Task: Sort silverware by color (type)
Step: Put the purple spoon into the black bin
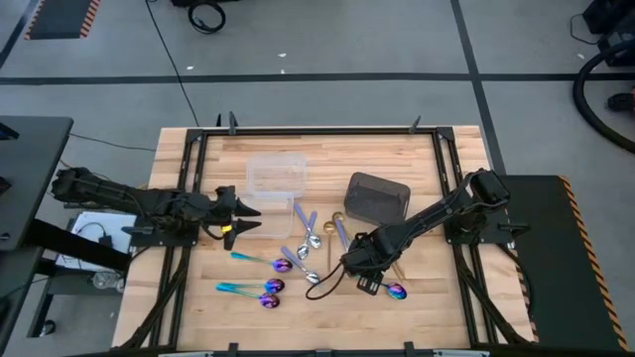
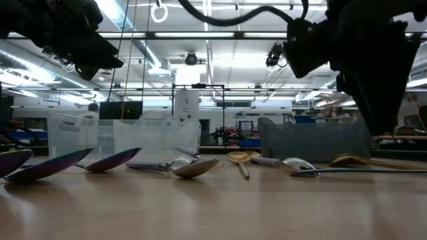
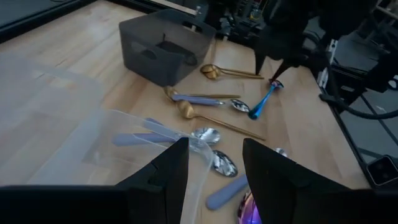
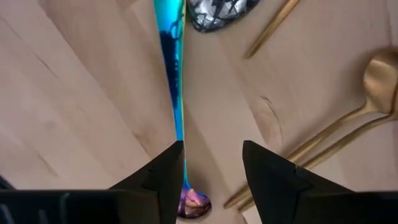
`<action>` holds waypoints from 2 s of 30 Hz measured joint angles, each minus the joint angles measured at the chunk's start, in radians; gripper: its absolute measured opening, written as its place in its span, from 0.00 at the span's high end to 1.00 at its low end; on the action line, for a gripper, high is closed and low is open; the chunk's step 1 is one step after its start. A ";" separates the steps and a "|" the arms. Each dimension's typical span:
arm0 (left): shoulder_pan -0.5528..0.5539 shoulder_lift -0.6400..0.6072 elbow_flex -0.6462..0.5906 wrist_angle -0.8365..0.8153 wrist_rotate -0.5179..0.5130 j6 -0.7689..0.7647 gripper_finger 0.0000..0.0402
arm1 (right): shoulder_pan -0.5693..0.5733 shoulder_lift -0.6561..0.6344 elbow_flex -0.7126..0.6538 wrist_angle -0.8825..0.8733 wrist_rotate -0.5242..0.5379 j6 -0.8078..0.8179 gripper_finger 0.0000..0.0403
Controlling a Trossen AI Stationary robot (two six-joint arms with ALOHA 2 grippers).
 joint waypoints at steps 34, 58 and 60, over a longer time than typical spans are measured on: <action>-0.002 -0.030 0.001 -0.068 -0.011 0.006 0.60 | 0.075 0.118 -0.048 0.085 -0.094 0.043 0.71; -0.010 -0.192 -0.228 0.168 -0.041 0.250 0.60 | 0.029 0.095 -0.055 0.063 -0.083 -0.042 0.94; -0.010 -0.192 -0.239 0.192 -0.041 0.251 0.60 | 0.017 0.079 -0.055 0.062 -0.079 -0.050 0.94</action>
